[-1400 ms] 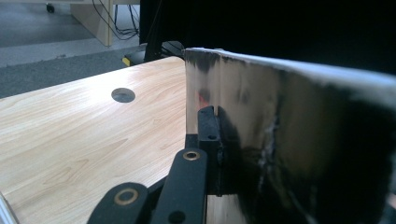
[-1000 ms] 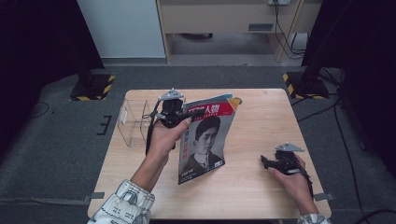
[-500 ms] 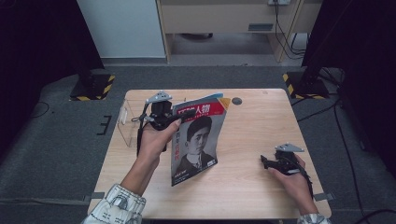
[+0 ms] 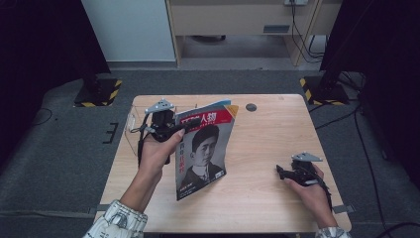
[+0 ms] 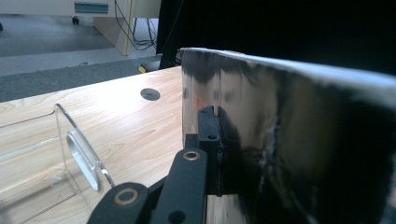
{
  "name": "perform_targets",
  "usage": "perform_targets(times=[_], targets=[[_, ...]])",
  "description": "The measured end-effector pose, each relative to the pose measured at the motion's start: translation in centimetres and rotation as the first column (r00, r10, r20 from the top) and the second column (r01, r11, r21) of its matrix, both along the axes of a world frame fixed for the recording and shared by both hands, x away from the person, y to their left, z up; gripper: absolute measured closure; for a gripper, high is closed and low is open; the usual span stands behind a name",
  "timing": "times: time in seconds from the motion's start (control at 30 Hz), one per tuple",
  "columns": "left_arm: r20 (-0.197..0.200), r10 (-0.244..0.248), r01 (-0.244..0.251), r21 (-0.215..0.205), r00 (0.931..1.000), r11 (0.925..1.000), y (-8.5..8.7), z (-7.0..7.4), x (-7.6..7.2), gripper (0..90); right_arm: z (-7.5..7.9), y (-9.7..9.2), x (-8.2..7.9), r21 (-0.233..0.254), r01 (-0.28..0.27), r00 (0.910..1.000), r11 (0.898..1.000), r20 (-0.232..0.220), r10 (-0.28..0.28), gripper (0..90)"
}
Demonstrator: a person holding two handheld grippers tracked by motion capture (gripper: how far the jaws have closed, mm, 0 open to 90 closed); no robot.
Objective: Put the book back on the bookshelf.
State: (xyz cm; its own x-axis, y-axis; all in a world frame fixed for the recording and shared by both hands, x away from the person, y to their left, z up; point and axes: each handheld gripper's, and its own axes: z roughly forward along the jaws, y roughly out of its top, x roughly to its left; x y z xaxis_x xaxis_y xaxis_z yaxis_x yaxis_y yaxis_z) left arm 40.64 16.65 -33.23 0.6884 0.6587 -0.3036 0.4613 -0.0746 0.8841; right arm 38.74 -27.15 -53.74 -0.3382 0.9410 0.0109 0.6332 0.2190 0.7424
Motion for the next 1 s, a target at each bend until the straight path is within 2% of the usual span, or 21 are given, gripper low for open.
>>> perform_targets(times=[0.43, 1.0], targets=[[0.010, 0.018, -0.018, -0.011, 0.9998, 0.9998, 2.3, 0.0, -1.5, 86.5, 0.0, 0.0, 0.0, 0.000, -0.007, 1.0000, 1.000, -0.001, 0.007, 27.0], [0.014, 0.110, -0.110, -0.011, 0.9939, 0.9939, 8.1, -0.1, -3.0, 86.5, 0.0, 0.0, 0.0, -0.001, -0.011, 0.9999, 1.000, 0.001, 0.011, 27.0]])
